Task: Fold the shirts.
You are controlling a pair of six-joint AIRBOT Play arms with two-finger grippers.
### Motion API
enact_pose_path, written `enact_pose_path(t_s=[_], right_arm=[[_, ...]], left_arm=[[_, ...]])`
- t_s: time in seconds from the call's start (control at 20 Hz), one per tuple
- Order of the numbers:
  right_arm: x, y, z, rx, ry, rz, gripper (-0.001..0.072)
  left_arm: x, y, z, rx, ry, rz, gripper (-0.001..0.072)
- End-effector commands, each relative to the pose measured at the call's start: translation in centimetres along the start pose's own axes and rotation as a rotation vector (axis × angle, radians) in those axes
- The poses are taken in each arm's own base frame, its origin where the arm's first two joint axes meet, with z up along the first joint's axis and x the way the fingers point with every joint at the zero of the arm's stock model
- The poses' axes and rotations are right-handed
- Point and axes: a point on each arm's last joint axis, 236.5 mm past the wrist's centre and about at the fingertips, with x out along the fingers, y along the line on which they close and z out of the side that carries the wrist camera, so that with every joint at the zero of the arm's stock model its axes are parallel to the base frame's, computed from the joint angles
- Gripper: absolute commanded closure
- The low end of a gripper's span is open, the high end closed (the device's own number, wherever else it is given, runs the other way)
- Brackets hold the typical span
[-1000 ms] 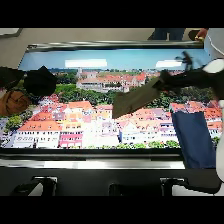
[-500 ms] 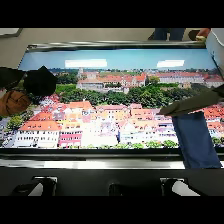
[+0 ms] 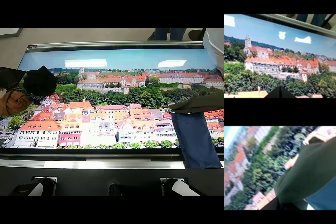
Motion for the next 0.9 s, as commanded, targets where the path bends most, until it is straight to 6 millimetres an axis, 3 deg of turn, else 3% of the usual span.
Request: enact_pose_path(t_s=[0.0, 0.1, 0.25, 0.55, 0.7, 0.85], right_arm=[[-1.9, -5.7, -3.3, 0.072, 0.108, -0.259, 0.0671], [-2.9, -7.5, -5.3, 0.106, 0.180, -0.351, 0.0671], [-2.7, -10.4, -7.4, 0.188, 0.252, -0.464, 0.0671], [-0.1, -17.6, -15.2, 0.323, 0.421, -0.694, 0.0670], [1.1, -20.2, -17.4, 0.365, 0.368, -0.754, 0.0670], [3.2, -21.1, -19.1, 0.387, 0.366, -0.739, 0.0667]], left_arm=[[0.0, 0.0, 0.0, 0.028, 0.000, 0.001, 0.0667], [0.0, 0.0, 0.0, 0.028, -0.001, 0.001, 0.0668], [0.0, 0.0, 0.0, 0.028, 0.000, 0.001, 0.0668], [0.0, -0.1, -0.8, 0.028, 0.032, -0.005, 0.0668], [0.0, 0.0, -0.7, 0.030, 0.029, -0.002, 0.0667], [0.0, 0.0, -0.4, 0.030, 0.016, 0.000, 0.0668]])
